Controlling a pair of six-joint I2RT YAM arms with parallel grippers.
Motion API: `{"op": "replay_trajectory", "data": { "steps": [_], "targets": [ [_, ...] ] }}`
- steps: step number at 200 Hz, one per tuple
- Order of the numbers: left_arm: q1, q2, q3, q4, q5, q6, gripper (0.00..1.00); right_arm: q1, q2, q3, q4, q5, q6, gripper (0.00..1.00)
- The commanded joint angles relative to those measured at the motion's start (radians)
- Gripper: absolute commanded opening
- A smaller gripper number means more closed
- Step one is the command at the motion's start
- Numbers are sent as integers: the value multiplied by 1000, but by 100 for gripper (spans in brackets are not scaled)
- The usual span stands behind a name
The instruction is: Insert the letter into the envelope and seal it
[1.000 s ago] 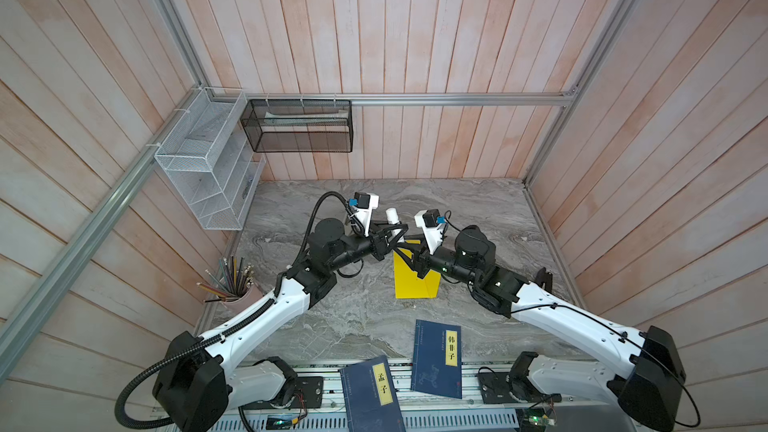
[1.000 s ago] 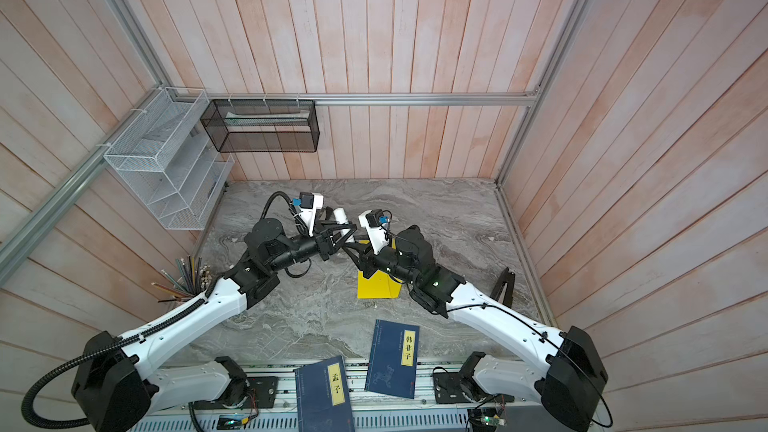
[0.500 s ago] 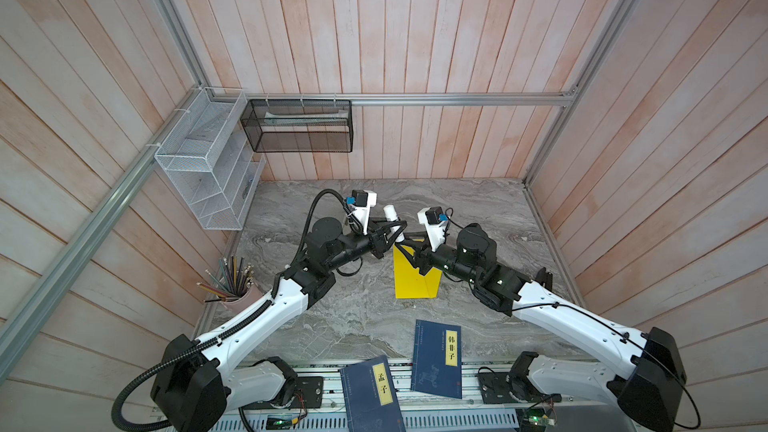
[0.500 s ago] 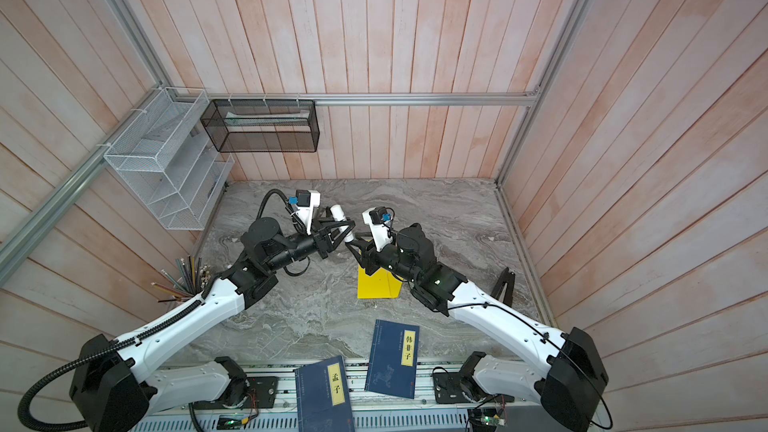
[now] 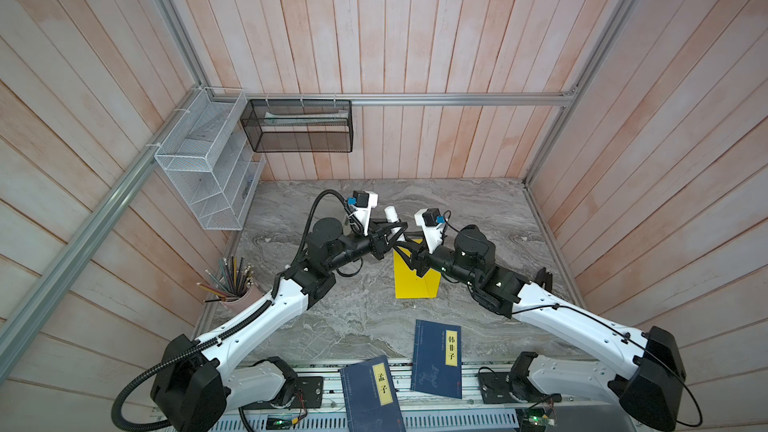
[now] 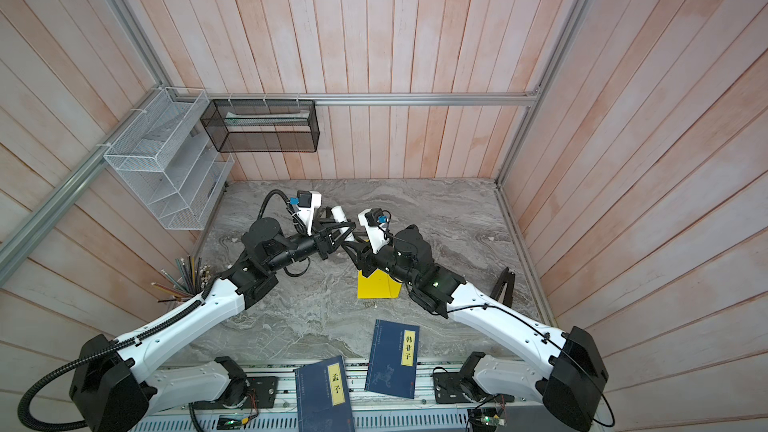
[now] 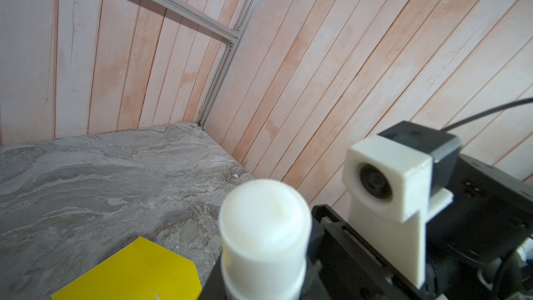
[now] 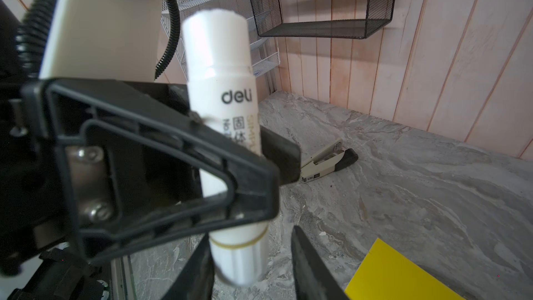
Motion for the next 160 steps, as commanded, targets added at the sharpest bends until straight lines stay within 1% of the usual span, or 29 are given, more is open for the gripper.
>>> {"op": "replay_trajectory", "data": {
  "steps": [1, 14, 30, 38, 49, 60, 67, 73, 98, 123, 160],
  "targets": [
    [-5, 4, 15, -2, 24, 3, 0, 2, 3, 51, 31, 28, -24, 37],
    [-7, 4, 17, -2, 25, 2, 0, 2, 10, 59, 26, 21, -25, 31],
    [-5, 2, 17, -3, 26, 3, 0, 2, 13, 60, 20, 12, -25, 21],
    [-5, 1, 19, -6, 26, 4, 0, 3, 13, 60, 17, 8, -25, 18],
    [-5, 1, 20, -8, 25, 6, 0, 1, 14, 60, 10, 3, -22, 20],
    [-5, 1, 23, -11, 26, 6, 0, 2, 13, 60, 5, -3, -21, 33],
    [-5, 0, 25, -12, 25, 7, 0, 3, 12, 55, 5, -5, -22, 37],
    [-5, 1, 26, -13, 25, 7, 0, 4, 12, 55, 3, -6, -23, 38],
    [-5, 0, 27, -13, 25, 5, 0, 3, 10, 54, -16, -5, -36, 36],
    [-5, 4, 32, -17, 28, 6, 0, 3, 9, 54, -29, -11, -42, 26],
    [-4, 8, 38, -19, 29, 5, 0, 4, 14, 58, -41, -32, -55, 28]
  ]
}}
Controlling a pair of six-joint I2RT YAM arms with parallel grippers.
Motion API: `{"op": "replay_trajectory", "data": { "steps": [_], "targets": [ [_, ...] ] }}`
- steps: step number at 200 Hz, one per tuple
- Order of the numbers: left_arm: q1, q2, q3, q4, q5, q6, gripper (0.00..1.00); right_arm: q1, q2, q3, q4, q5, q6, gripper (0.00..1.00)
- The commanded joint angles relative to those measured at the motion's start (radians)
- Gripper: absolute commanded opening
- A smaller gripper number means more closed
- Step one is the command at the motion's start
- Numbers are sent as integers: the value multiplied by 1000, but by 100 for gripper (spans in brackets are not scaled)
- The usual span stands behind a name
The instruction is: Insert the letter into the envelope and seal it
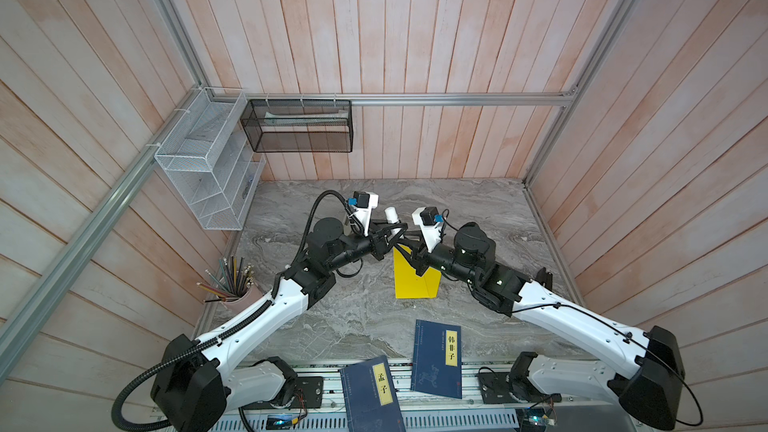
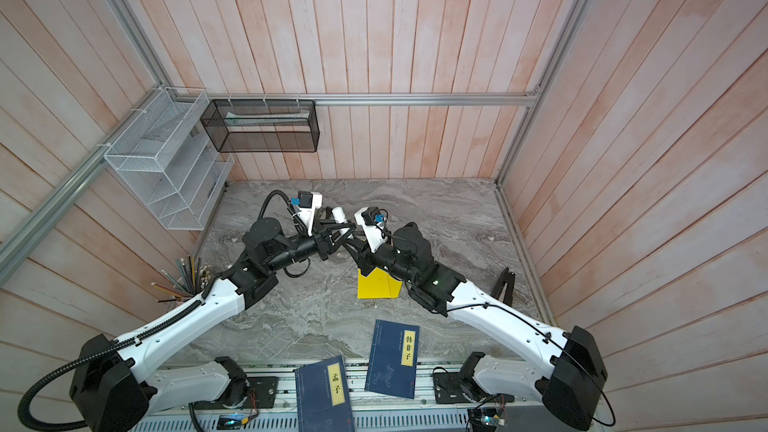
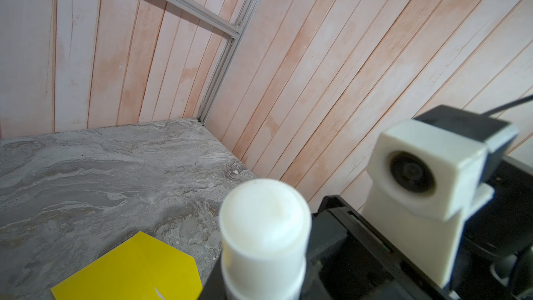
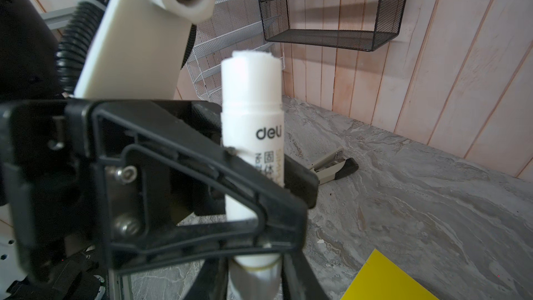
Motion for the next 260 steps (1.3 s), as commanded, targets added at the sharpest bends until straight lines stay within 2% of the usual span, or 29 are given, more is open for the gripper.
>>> {"op": "replay_trajectory", "data": {
  "steps": [1, 18, 37, 56, 71, 115, 150, 161, 169, 178, 192, 225, 260],
  "targets": [
    [-4, 7, 37, -2, 26, 9, 0, -2, 8, 33, -16, -17, -13, 28],
    [-3, 7, 37, -2, 27, 7, 0, -1, 6, 31, -16, -18, -18, 28],
    [-3, 9, 38, 2, 35, 5, 0, -2, 5, 32, -20, -30, -22, 19],
    [2, 9, 41, 4, 49, 4, 0, -11, 2, 27, -12, -79, -18, 16],
    [11, 6, 42, 8, 75, 7, 0, -48, -11, 1, 34, -175, 26, 14],
    [43, 7, 64, 15, 186, 28, 0, -213, 14, -61, 254, -613, 226, 11],
    [46, 22, 88, 2, 234, 42, 0, -259, 99, -64, 482, -841, 406, 11],
    [48, 24, 90, 2, 243, 44, 0, -271, 125, -73, 584, -887, 484, 14],
    [49, 22, 89, 3, 242, 44, 0, -279, 138, -77, 643, -898, 524, 25],
    [50, 23, 90, 3, 236, 42, 0, -279, 140, -74, 635, -877, 504, 40],
    [50, 20, 89, -1, 219, 42, 0, -279, 117, -60, 526, -797, 404, 50],
    [48, -12, 88, -41, 112, 62, 0, -228, 46, -1, 173, -476, 118, 61],
    [24, -38, 99, -106, -2, 115, 0, -113, -25, -4, 57, -152, -11, 66]
  ]
}}
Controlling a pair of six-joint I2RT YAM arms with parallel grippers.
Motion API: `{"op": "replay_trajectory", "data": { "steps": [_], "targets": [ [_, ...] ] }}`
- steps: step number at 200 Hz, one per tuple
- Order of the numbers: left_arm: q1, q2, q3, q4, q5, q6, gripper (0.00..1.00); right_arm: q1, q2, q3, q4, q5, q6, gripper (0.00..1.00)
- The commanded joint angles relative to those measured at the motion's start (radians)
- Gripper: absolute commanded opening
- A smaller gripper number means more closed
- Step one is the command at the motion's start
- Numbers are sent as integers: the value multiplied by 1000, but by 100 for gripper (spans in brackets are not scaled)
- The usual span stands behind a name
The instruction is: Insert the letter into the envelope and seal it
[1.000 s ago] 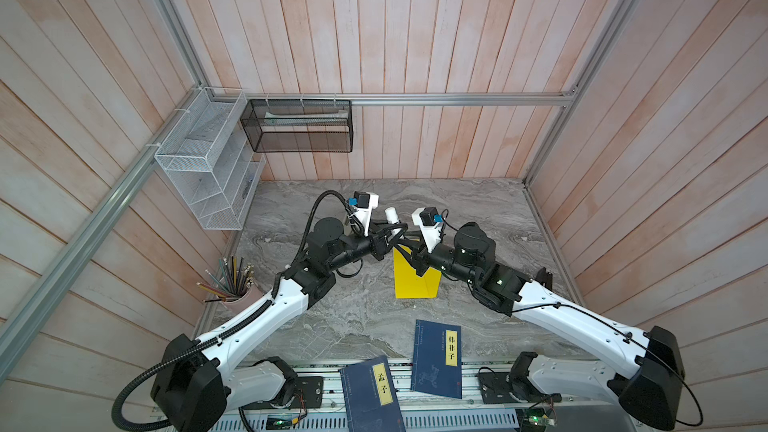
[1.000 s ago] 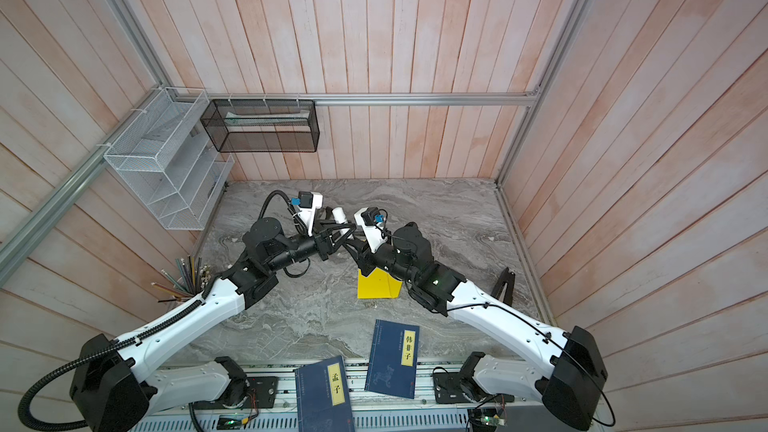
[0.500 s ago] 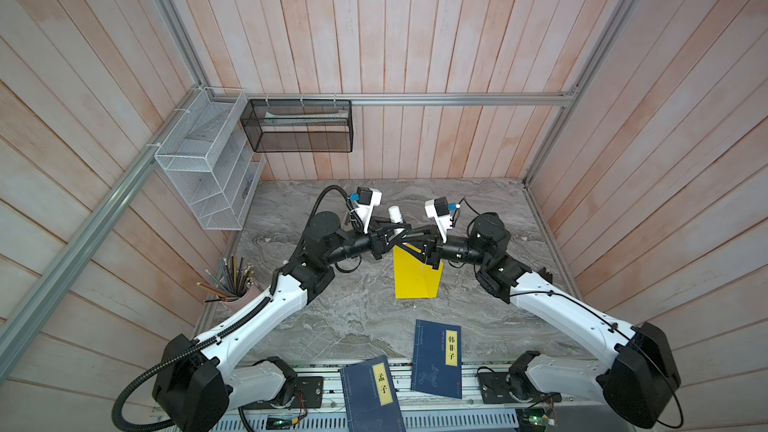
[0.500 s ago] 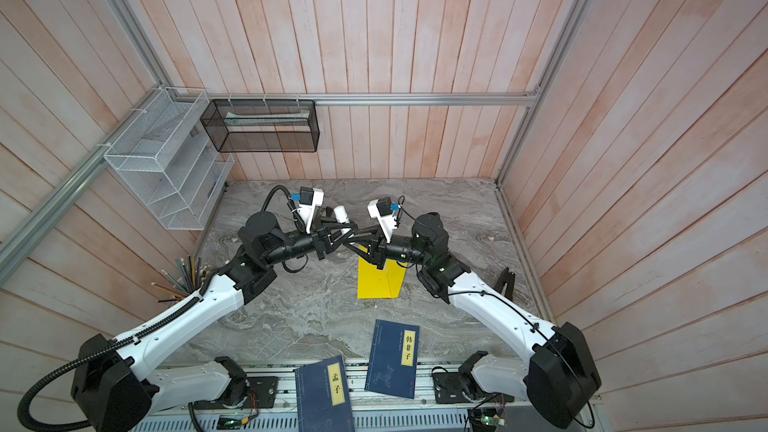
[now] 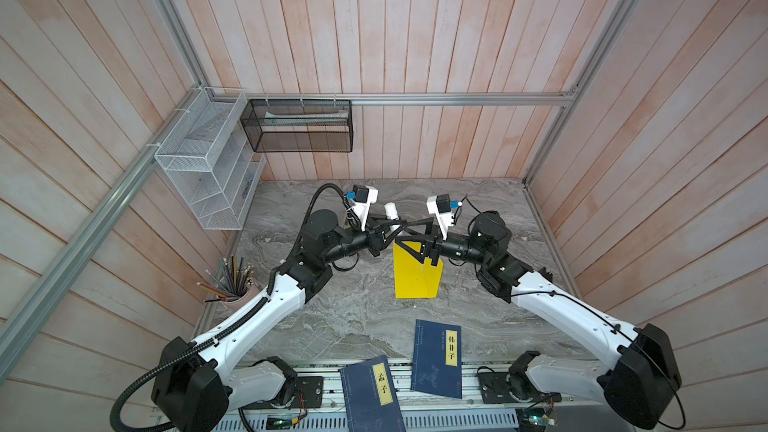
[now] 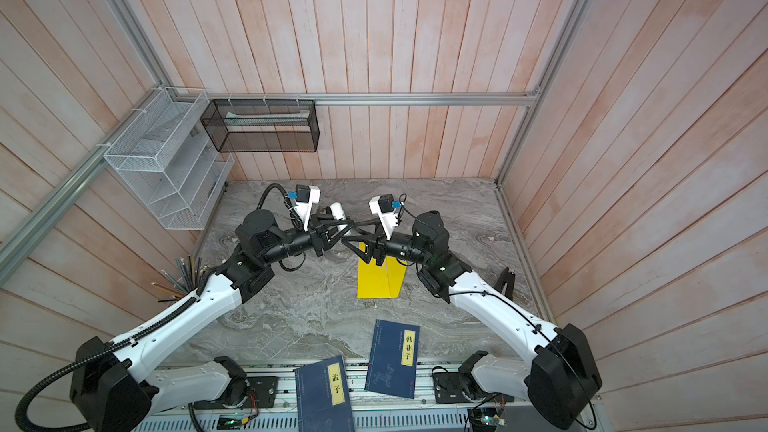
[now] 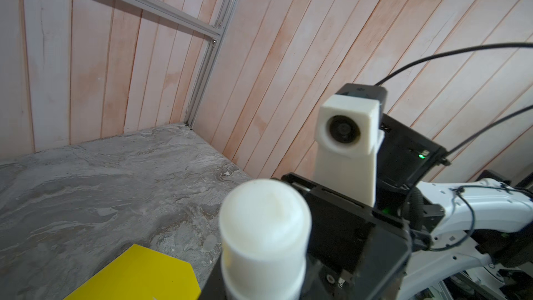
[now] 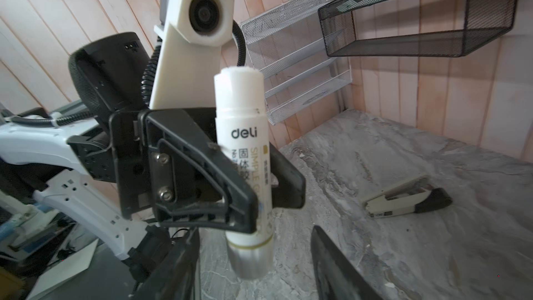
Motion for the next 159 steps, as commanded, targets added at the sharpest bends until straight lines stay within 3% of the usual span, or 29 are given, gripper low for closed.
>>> {"op": "replay_trajectory", "data": {
  "steps": [1, 48, 159],
  "targets": [
    [-17, -34, 37, -48, -99, 58, 0, 75, -49, 26, -139, 300, -155, 66],
    [-39, -41, 27, -46, -159, 67, 0, 199, -70, 12, -164, 593, -219, 65],
    [-54, -23, 21, -32, -157, 60, 0, 237, 2, 60, -140, 637, -219, 47]
  ]
}}
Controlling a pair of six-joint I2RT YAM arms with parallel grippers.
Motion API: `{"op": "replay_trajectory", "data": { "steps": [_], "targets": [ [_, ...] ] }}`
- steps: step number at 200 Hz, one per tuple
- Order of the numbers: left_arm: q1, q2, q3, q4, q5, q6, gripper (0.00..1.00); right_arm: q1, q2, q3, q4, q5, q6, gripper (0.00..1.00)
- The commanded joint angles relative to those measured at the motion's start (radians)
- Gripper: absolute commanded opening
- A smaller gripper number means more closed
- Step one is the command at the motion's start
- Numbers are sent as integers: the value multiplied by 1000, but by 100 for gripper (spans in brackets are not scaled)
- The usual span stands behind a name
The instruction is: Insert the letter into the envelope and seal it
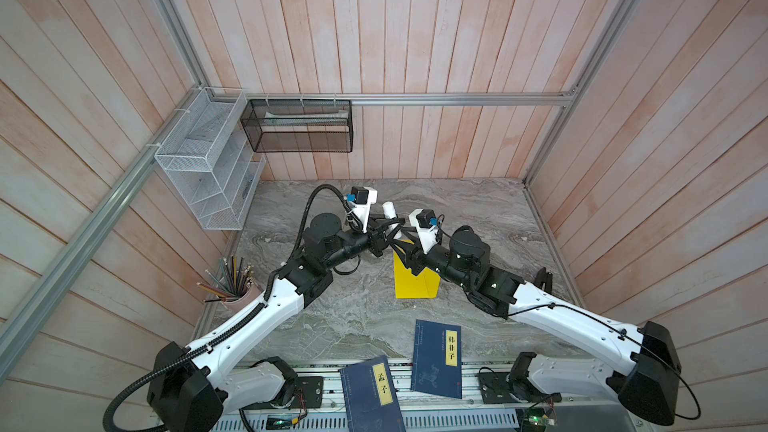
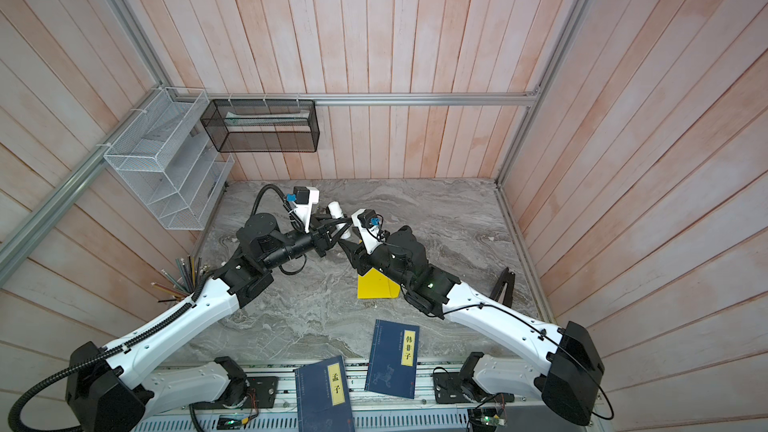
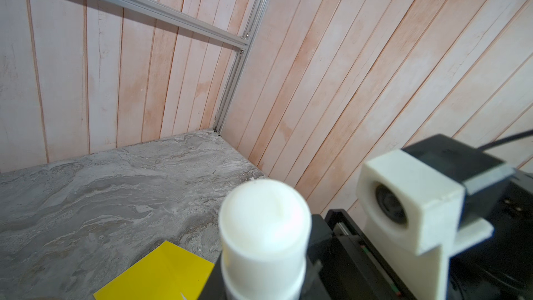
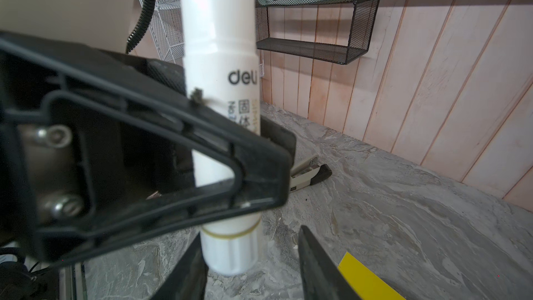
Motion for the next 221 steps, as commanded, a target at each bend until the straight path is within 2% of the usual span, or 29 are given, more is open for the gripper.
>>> {"op": "replay_trajectory", "data": {
  "steps": [1, 56, 69, 96, 150, 174, 221],
  "targets": [
    [-9, 1, 19, 15, -1, 11, 0, 5, 7, 41, 8, 38, -8, 47],
    [-16, 8, 17, 14, -6, 12, 0, 12, 9, 57, 23, 49, -9, 45],
    [-17, 8, 19, 14, -5, 12, 0, 11, 11, 61, 16, 50, -11, 41],
    [-16, 7, 24, 10, -5, 15, 0, 12, 14, 61, 6, 46, -13, 25],
    [-16, 6, 30, -1, 9, 20, 0, 9, -10, 49, 3, 1, -22, 19],
    [-6, 5, 40, -10, 52, 22, 0, -27, -34, 34, 13, -113, -5, 18],
    [53, 4, 35, 10, 249, -16, 0, -181, -91, -35, 119, -518, 104, 15]
  ]
}}
